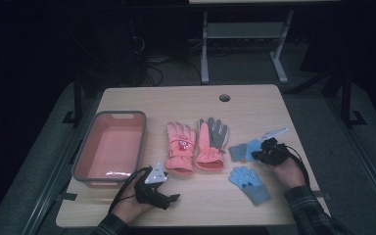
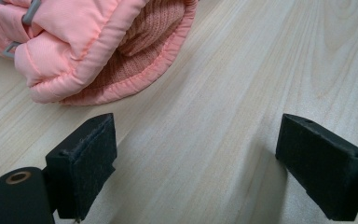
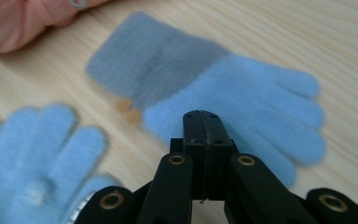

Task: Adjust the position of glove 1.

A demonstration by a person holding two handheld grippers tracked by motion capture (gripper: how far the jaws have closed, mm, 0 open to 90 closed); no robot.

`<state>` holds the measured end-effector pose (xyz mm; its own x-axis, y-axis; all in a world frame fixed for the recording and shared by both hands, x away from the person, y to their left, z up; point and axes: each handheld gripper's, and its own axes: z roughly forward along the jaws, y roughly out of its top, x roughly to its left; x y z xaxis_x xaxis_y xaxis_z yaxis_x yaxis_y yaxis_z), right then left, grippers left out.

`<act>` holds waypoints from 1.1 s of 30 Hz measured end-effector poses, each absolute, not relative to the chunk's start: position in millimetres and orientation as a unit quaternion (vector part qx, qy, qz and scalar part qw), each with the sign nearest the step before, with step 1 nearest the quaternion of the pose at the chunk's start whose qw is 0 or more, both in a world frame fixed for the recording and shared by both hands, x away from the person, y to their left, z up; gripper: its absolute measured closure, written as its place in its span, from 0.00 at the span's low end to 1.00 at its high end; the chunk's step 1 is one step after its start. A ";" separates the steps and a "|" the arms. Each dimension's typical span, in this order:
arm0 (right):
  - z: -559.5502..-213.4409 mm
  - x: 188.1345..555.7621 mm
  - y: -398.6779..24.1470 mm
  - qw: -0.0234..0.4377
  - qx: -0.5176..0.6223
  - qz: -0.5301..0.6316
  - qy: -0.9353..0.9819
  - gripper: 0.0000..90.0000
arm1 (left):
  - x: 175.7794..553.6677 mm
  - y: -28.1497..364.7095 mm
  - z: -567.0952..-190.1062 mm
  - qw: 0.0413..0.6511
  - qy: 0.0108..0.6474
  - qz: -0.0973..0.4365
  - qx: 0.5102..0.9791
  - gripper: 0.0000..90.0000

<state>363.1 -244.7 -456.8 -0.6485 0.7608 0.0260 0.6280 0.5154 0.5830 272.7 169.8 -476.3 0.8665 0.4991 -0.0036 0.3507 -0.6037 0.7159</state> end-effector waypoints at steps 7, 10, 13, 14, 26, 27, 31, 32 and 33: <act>-456.6 366.3 -266.2 0.133 0.424 0.271 0.854 1.00 | 272.7 169.8 -476.3 0.376 0.239 0.099 0.890 0.13; -456.4 368.6 -276.4 0.144 0.433 0.264 0.850 1.00 | 272.7 169.9 -476.4 0.376 0.238 0.099 0.890 0.13; -456.3 370.2 -286.4 0.157 0.448 0.254 0.843 1.00 | 272.7 169.9 -476.4 0.376 0.238 0.099 0.890 0.13; -456.3 370.8 -289.7 0.161 0.452 0.251 0.841 1.00 | 272.7 170.0 -476.3 0.375 0.238 0.099 0.890 0.13; -439.5 368.8 -243.0 0.137 0.402 0.313 0.849 1.00 | 272.6 169.4 -476.7 0.378 0.242 0.099 0.888 0.13; -440.5 370.5 -235.7 0.138 0.394 0.309 0.854 1.00 | 272.6 169.4 -476.7 0.378 0.242 0.099 0.888 0.13; -447.1 379.3 -223.7 0.139 0.388 0.300 0.860 1.00 | 272.8 169.6 -476.4 0.376 0.240 0.099 0.889 0.13; -448.5 380.7 -222.8 0.137 0.389 0.297 0.861 1.00 | 272.6 169.3 -476.7 0.378 0.243 0.099 0.888 0.13; -449.5 381.4 -222.8 0.136 0.388 0.298 0.862 1.00 | 272.7 169.5 -476.6 0.378 0.242 0.099 0.888 0.13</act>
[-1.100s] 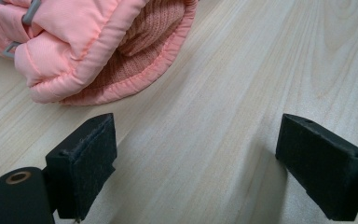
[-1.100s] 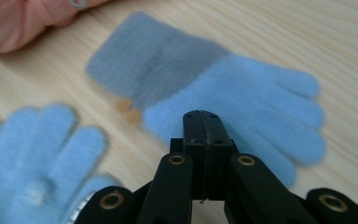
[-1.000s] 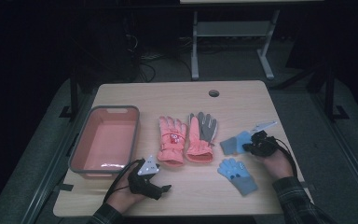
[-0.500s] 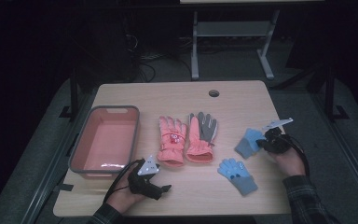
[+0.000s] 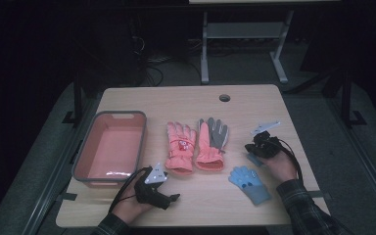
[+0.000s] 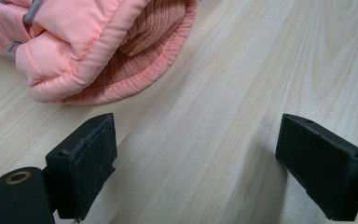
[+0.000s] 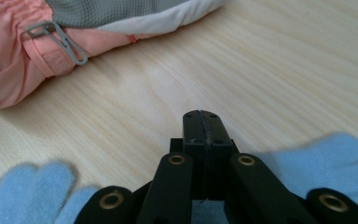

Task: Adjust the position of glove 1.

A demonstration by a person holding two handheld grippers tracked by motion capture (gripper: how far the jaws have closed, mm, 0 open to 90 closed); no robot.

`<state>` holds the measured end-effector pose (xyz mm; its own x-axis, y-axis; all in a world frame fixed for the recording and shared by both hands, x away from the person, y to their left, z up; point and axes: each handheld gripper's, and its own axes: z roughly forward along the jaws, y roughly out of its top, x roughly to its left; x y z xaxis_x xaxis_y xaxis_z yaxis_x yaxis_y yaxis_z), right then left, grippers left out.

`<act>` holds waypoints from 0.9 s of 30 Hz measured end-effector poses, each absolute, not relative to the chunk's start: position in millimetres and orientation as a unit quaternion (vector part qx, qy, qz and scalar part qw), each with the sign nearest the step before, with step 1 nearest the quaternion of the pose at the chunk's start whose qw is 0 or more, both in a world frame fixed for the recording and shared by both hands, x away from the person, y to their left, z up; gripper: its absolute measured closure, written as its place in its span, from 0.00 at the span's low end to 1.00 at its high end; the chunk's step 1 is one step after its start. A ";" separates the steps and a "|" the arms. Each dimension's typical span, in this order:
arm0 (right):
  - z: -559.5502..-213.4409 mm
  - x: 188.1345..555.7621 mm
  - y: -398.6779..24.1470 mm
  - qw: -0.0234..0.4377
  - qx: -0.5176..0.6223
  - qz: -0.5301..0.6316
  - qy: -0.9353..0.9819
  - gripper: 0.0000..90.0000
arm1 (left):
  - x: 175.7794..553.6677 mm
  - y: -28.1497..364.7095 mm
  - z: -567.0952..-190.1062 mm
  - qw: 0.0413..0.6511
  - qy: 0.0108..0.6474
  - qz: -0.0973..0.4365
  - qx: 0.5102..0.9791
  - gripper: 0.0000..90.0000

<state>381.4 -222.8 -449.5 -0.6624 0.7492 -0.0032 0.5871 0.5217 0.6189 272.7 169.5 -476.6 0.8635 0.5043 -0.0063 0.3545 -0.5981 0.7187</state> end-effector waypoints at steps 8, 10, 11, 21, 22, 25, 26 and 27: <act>-453.4 366.1 -236.8 0.127 0.402 0.283 0.862 1.00 | 272.6 169.3 -476.7 0.378 0.242 0.099 0.888 0.13; -453.6 360.8 -241.8 0.128 0.402 0.280 0.862 1.00 | 272.6 169.4 -476.6 0.378 0.242 0.099 0.888 0.13; -453.6 360.8 -241.8 0.128 0.402 0.280 0.862 1.00 | 272.6 169.4 -476.6 0.378 0.242 0.099 0.888 0.13; -451.9 340.9 -273.7 0.139 0.424 0.272 0.853 0.99 | 272.6 169.8 -476.3 0.375 0.240 0.100 0.890 0.13; -451.9 339.0 -276.8 0.142 0.426 0.272 0.851 0.99 | 272.5 169.8 -476.3 0.375 0.240 0.100 0.890 0.13; -449.5 332.3 -288.4 0.144 0.430 0.280 0.846 0.96 | 272.5 169.8 -476.7 0.377 0.240 0.101 0.889 0.13; -449.5 332.3 -288.4 0.144 0.430 0.280 0.846 0.96 | 272.5 169.8 -476.7 0.377 0.240 0.101 0.889 0.13; -447.6 331.0 -289.7 0.145 0.430 0.284 0.844 0.95 | 272.5 169.8 -476.7 0.377 0.240 0.101 0.889 0.13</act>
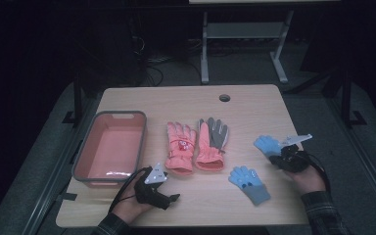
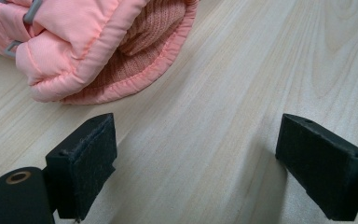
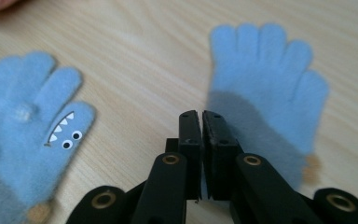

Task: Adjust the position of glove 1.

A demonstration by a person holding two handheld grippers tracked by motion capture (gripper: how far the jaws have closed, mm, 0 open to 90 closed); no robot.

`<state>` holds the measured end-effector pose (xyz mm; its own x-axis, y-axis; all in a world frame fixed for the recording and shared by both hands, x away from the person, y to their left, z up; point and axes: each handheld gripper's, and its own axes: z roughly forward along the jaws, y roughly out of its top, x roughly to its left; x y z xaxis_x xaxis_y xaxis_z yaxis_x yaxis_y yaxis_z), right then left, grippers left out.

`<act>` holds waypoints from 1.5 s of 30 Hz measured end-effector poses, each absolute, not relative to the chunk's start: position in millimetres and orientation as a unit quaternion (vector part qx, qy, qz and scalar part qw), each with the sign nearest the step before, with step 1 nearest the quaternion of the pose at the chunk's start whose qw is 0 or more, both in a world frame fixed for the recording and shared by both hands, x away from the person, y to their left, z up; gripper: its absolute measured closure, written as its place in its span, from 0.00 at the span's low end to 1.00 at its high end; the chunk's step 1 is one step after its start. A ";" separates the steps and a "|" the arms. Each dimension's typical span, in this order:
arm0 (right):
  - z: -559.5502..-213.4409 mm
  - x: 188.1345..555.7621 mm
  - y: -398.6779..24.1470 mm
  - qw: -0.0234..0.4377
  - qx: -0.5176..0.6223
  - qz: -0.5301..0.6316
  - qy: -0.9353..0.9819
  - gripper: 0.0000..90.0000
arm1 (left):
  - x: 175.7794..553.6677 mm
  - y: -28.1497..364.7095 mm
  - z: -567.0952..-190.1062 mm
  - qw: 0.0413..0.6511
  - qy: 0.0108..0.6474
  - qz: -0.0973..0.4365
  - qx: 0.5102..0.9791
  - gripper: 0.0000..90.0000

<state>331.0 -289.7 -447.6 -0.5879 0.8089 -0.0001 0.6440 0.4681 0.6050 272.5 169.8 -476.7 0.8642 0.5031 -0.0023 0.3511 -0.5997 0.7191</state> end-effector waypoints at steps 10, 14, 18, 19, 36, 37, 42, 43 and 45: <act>-447.3 352.6 -300.6 0.171 0.475 0.286 0.814 0.74 | 272.5 169.9 -476.4 0.376 0.240 0.100 0.889 0.13; -456.7 362.0 -298.2 0.161 0.486 0.271 0.815 0.71 | 272.5 169.9 -476.4 0.376 0.240 0.100 0.890 0.13; -460.6 362.2 -300.0 0.156 0.494 0.275 0.810 0.81 | 272.5 169.9 -476.4 0.376 0.240 0.100 0.889 0.13; -460.6 362.2 -300.0 0.156 0.494 0.275 0.810 0.81 | 272.5 169.9 -476.4 0.376 0.240 0.100 0.889 0.13; -441.8 342.9 -303.6 0.144 0.468 0.325 0.809 0.97 | 272.5 170.0 -476.4 0.376 0.240 0.100 0.890 0.13; -441.8 342.9 -303.6 0.144 0.468 0.325 0.809 0.97 | 272.5 169.9 -476.4 0.376 0.240 0.100 0.890 0.13; -434.7 330.0 -297.4 0.135 0.460 0.337 0.810 0.97 | 272.3 169.9 -476.7 0.377 0.240 0.101 0.889 0.13; -431.4 323.7 -293.2 0.131 0.454 0.344 0.811 0.97 | 272.3 170.0 -476.7 0.377 0.240 0.101 0.889 0.13; -430.6 321.5 -291.5 0.131 0.452 0.346 0.812 0.97 | 272.1 170.0 -476.7 0.377 0.241 0.101 0.888 0.13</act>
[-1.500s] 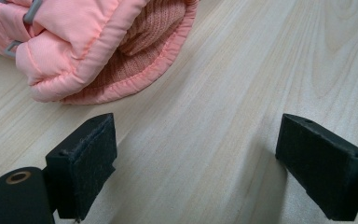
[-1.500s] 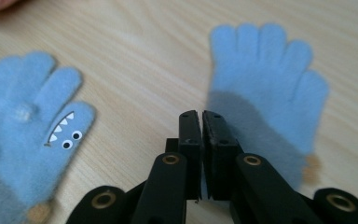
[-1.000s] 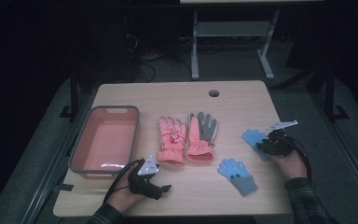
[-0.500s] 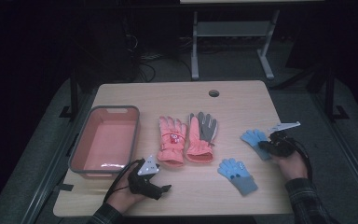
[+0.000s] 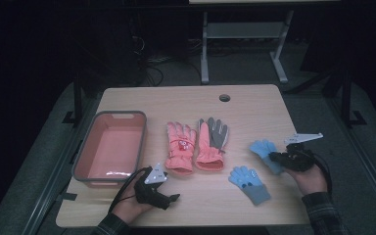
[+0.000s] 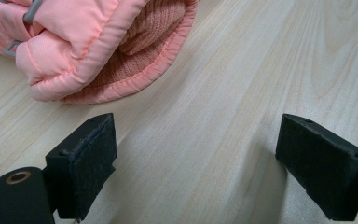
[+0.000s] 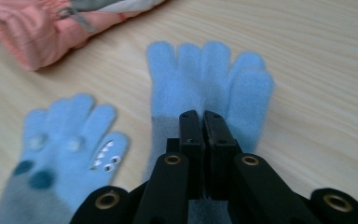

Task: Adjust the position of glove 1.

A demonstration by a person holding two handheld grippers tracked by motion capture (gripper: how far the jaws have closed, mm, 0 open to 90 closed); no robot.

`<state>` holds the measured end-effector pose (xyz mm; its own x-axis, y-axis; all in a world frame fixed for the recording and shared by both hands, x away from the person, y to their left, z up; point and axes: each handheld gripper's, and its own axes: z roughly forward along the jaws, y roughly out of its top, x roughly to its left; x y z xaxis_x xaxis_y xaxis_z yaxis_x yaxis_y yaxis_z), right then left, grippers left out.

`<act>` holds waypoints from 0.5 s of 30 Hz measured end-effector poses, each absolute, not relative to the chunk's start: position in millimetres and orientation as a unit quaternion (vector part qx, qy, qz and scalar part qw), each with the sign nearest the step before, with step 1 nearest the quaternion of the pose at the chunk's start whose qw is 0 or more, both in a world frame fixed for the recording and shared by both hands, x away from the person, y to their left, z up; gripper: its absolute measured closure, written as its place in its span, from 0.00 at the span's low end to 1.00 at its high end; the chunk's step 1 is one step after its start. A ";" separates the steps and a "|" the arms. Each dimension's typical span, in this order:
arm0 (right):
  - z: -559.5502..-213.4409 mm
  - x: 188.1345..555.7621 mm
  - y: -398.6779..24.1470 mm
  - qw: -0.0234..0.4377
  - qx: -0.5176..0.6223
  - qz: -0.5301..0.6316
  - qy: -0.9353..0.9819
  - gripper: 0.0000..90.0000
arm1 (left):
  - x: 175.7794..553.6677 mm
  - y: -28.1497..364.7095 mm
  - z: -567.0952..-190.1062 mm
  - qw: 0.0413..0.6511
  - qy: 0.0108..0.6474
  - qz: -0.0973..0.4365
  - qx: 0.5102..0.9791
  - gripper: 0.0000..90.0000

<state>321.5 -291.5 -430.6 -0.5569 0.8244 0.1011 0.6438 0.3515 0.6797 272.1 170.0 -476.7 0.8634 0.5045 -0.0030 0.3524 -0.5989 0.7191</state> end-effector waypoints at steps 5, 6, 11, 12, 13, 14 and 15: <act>-424.9 304.4 -283.0 0.125 0.441 0.360 0.813 0.97 | 272.2 170.1 -476.8 0.377 0.240 0.101 0.889 0.13; -424.3 301.2 -281.5 0.122 0.440 0.361 0.813 0.97 | 272.2 170.1 -476.8 0.377 0.240 0.101 0.889 0.13; -422.8 287.9 -270.7 0.108 0.426 0.363 0.822 0.97 | 272.2 170.1 -476.8 0.377 0.240 0.101 0.889 0.13; -422.8 285.5 -268.1 0.106 0.424 0.367 0.822 0.97 | 272.1 170.1 -476.8 0.377 0.241 0.101 0.889 0.13; -422.4 283.4 -266.1 0.106 0.419 0.366 0.824 0.97 | 272.2 170.1 -476.8 0.377 0.240 0.101 0.889 0.13; -422.1 278.7 -261.7 0.104 0.415 0.364 0.827 0.97 | 272.1 170.0 -476.8 0.378 0.241 0.101 0.888 0.13; -422.6 276.6 -259.9 0.102 0.412 0.367 0.828 0.97 | 272.1 170.1 -476.8 0.377 0.240 0.101 0.889 0.13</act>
<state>276.6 -259.9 -422.6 -0.6399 0.7568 0.1330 0.6069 0.3916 0.6916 272.1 170.1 -476.8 0.8639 0.5037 -0.0015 0.3508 -0.5996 0.7193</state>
